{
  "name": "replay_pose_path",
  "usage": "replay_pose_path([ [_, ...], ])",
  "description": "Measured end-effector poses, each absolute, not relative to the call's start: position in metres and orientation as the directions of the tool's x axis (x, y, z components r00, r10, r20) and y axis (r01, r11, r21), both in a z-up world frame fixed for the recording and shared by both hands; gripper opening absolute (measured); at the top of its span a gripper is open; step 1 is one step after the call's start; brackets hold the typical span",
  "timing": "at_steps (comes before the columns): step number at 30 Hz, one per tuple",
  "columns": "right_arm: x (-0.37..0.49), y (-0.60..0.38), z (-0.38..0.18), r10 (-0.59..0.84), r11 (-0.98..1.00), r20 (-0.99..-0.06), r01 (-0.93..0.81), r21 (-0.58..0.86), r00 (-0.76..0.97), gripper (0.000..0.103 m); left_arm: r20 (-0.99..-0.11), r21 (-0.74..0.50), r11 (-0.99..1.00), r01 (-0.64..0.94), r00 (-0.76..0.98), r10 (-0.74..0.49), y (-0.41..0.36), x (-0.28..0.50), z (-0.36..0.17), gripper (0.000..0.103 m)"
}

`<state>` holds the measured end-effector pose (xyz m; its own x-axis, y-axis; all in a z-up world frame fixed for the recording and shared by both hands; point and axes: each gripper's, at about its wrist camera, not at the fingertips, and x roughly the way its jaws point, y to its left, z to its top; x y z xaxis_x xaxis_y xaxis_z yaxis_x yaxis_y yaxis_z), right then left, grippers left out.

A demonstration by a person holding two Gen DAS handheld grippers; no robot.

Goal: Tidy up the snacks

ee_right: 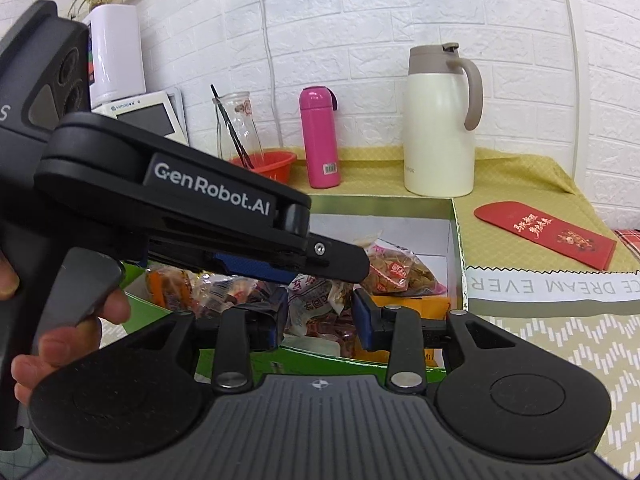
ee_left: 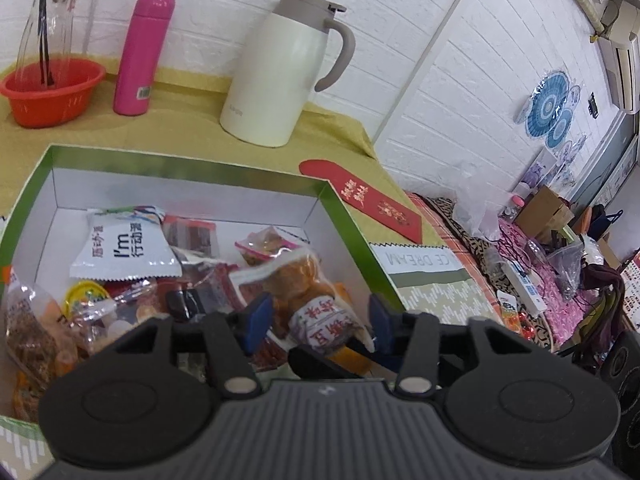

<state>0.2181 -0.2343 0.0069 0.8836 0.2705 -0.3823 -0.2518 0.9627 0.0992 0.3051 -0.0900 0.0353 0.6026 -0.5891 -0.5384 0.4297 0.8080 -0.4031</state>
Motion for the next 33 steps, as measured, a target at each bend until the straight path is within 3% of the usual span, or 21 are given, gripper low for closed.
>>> replay_pose_path([
  [1, 0.22, -0.234, 0.006, 0.267, 0.963, -0.388, -0.253, 0.089, 0.882, 0.077, -0.516, -0.384, 0.821, 0.423, 0.638, -0.571, -0.088, 0.302, 0.036, 0.074],
  [2, 0.223, -0.233, 0.005, 0.265, 0.964, -0.392, -0.257, 0.074, 0.881, 0.099, -0.494, -0.363, 0.831, 0.421, 0.669, -0.555, -0.086, 0.298, 0.038, 0.076],
  [3, 0.222, -0.234, 0.004, 0.256, 0.966, -0.38, -0.252, 0.061, 0.889, 0.103, -0.482, -0.342, 0.84, 0.421, 0.689, -0.541, -0.084, 0.296, 0.04, 0.08],
  [6, 0.217, -0.234, 0.002, 0.226, 0.972, -0.358, -0.233, 0.026, 0.906, 0.103, -0.482, -0.283, 0.889, 0.36, 0.748, -0.457, -0.08, 0.29, 0.045, 0.096],
  [19, 0.181, -0.228, 0.021, 0.192, 0.976, -0.356, -0.216, -0.029, 0.915, 0.103, -0.456, -0.215, 0.93, 0.297, 0.812, -0.365, -0.057, 0.24, 0.074, 0.096],
  [25, 0.133, -0.219, 0.037, 0.15, 0.98, -0.372, -0.187, -0.065, 0.916, 0.103, -0.397, -0.082, 0.969, 0.235, 0.884, -0.248, -0.041, 0.176, 0.09, 0.096],
  [28, 0.107, -0.22, 0.039, 0.132, 0.984, -0.392, -0.168, -0.059, 0.911, 0.103, -0.385, -0.074, 0.984, 0.163, 0.905, -0.179, -0.026, 0.142, 0.088, 0.096],
  [33, 0.069, -0.22, 0.031, 0.103, 0.991, -0.41, -0.13, -0.039, 0.906, 0.103, -0.451, -0.081, 0.993, 0.088, 0.885, -0.115, -0.009, 0.103, 0.065, 0.096],
])
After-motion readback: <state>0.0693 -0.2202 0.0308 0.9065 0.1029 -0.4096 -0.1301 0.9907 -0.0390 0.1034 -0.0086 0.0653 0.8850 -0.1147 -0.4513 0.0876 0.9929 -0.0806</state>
